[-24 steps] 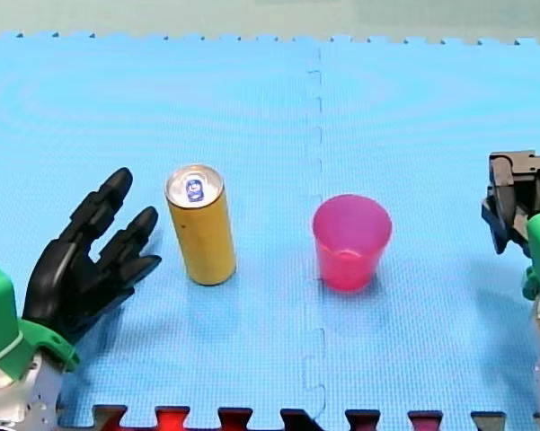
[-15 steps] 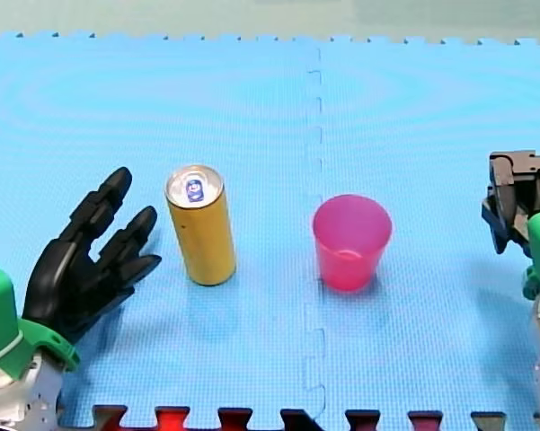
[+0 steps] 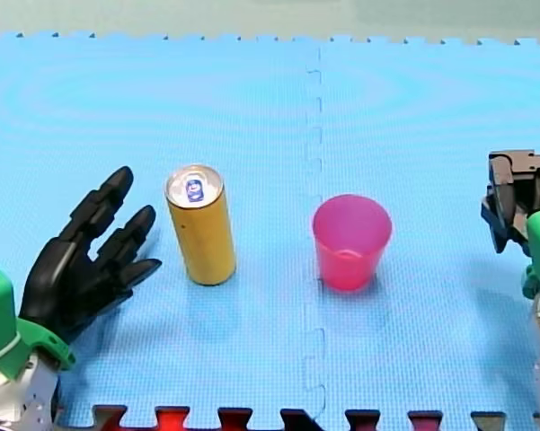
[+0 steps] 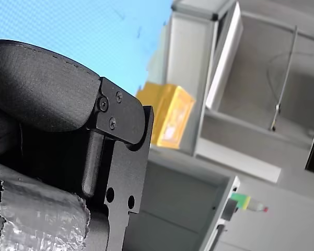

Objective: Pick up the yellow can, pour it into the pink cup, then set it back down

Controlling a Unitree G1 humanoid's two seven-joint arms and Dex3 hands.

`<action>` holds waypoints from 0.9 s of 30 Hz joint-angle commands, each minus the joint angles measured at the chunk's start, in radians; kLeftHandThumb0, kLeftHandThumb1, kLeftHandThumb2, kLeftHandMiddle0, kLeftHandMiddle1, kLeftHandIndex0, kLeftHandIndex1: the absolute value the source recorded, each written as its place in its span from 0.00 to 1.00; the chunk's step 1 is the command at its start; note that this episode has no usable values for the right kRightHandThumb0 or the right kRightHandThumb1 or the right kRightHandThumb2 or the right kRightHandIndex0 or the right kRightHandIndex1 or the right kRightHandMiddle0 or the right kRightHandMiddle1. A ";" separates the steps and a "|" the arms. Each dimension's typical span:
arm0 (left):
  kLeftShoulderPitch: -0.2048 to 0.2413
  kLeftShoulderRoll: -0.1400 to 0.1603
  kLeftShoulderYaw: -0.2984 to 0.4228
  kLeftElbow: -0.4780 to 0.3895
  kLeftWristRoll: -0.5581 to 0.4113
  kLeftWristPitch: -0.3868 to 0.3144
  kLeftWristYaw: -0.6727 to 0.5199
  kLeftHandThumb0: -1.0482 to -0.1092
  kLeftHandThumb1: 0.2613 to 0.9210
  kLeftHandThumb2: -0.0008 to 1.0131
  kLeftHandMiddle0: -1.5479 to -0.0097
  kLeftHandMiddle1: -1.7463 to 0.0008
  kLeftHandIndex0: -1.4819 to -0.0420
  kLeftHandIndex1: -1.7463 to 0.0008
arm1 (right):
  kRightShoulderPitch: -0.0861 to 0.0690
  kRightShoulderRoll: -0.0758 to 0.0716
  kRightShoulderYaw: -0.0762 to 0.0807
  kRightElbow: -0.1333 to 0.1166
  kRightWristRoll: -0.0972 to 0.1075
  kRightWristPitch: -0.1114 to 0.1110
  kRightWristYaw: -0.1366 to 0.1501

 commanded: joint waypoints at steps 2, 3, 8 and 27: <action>-0.015 0.022 -0.010 0.011 0.017 -0.019 -0.010 0.35 0.59 0.00 0.93 1.00 0.97 1.00 | -0.001 -0.001 -0.002 -0.001 0.004 0.003 -0.001; -0.019 0.027 -0.013 0.014 0.023 -0.023 -0.012 0.34 0.59 0.00 0.93 1.00 0.97 1.00 | -0.001 -0.001 -0.002 -0.001 0.005 0.003 0.000; -0.045 0.054 -0.028 0.022 0.046 -0.032 -0.026 0.32 0.59 0.00 0.93 1.00 0.97 1.00 | -0.001 -0.004 -0.005 0.002 0.008 0.001 0.005; -0.086 0.066 -0.048 0.049 0.069 -0.056 -0.033 0.29 0.62 0.00 0.92 0.99 0.97 1.00 | 0.003 -0.013 -0.012 -0.003 0.017 -0.009 0.024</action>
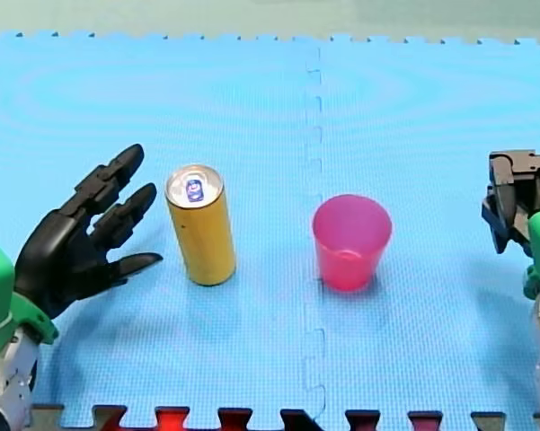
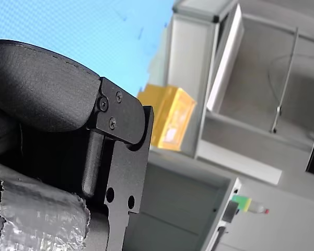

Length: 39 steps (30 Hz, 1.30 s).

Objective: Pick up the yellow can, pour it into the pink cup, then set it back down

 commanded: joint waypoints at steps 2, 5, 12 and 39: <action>-0.012 0.003 -0.001 0.010 0.004 0.002 0.004 0.27 0.62 0.00 0.92 0.99 0.96 1.00 | 0.003 -0.009 -0.007 -0.003 0.010 -0.006 0.008; -0.019 0.004 -0.007 0.014 0.013 0.007 0.009 0.24 0.60 0.00 0.91 0.99 0.96 1.00 | 0.006 -0.010 -0.008 -0.007 0.013 -0.008 0.014; -0.033 0.009 -0.029 0.015 0.034 0.034 0.002 0.22 0.59 0.00 0.89 0.99 0.95 1.00 | 0.013 -0.013 -0.011 -0.016 0.015 -0.010 0.022; -0.068 0.021 -0.073 -0.036 0.043 0.154 -0.089 0.01 0.67 0.01 0.84 0.99 0.90 1.00 | 0.033 -0.022 -0.017 -0.038 0.018 -0.012 0.035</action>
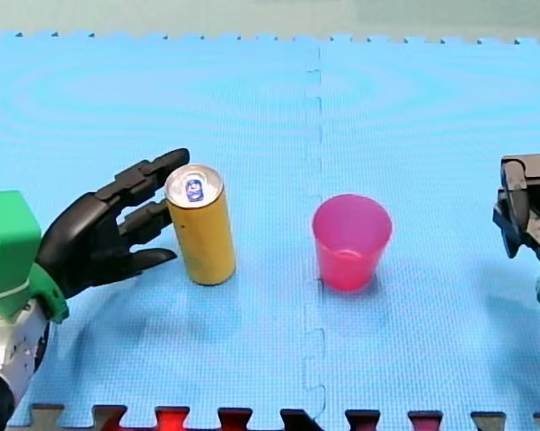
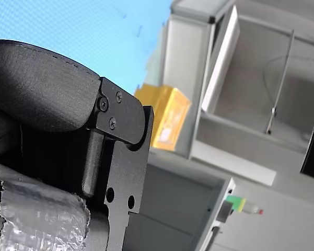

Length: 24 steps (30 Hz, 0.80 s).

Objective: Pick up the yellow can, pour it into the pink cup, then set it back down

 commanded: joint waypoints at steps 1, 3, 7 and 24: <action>-0.003 0.006 -0.004 -0.004 0.000 -0.003 -0.008 0.00 0.68 0.01 0.84 0.99 0.90 1.00 | 0.002 -0.007 -0.002 -0.004 0.006 -0.003 0.001; -0.004 0.006 -0.004 -0.003 -0.001 -0.007 -0.012 0.00 0.68 0.01 0.84 0.99 0.90 1.00 | 0.003 -0.007 -0.002 -0.004 0.005 -0.003 0.000; -0.006 0.004 -0.005 0.002 0.000 -0.011 -0.014 0.00 0.69 0.01 0.83 0.99 0.90 1.00 | 0.004 -0.007 -0.002 -0.004 0.004 -0.006 -0.002; -0.020 -0.010 -0.017 0.038 0.014 -0.010 -0.016 0.00 0.70 0.00 0.81 0.99 0.87 0.99 | 0.021 -0.007 0.004 -0.028 -0.007 -0.010 -0.018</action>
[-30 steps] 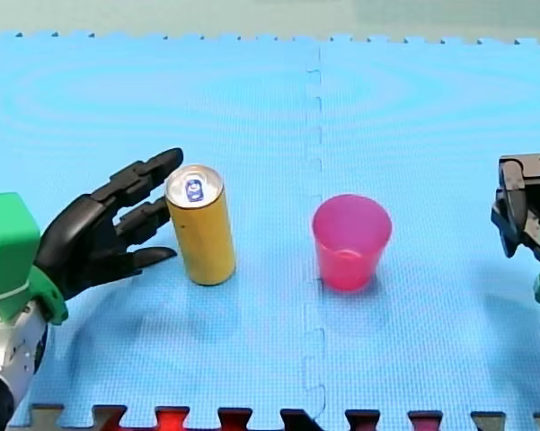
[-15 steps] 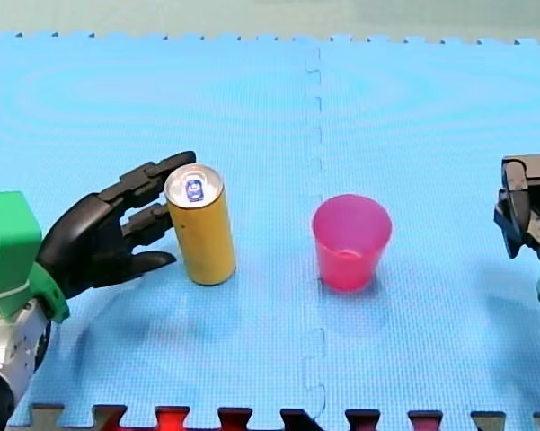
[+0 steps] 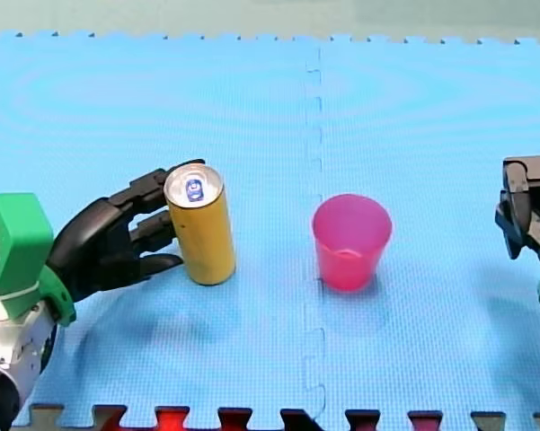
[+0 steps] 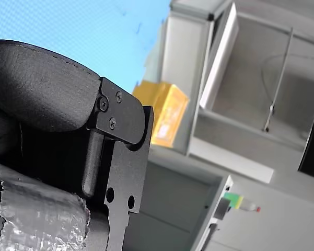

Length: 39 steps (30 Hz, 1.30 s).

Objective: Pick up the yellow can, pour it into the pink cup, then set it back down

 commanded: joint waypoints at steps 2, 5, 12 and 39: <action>-0.006 0.001 0.002 0.001 -0.002 -0.002 -0.003 0.00 0.70 0.00 0.81 0.99 0.87 0.99 | 0.006 -0.006 0.001 -0.007 0.000 -0.004 -0.005; -0.008 0.002 0.004 0.004 -0.004 -0.001 -0.005 0.00 0.70 0.00 0.81 0.99 0.87 0.99 | 0.005 -0.008 0.002 -0.006 -0.003 -0.004 -0.008; -0.015 0.005 0.009 0.015 -0.003 -0.001 -0.006 0.00 0.70 0.00 0.81 0.99 0.86 0.99 | 0.004 -0.011 0.004 -0.004 -0.002 -0.004 -0.006; -0.065 -0.006 0.007 0.038 0.009 0.060 0.031 0.07 0.64 0.00 0.82 1.00 0.87 1.00 | 0.018 -0.024 0.009 -0.032 -0.006 -0.002 -0.005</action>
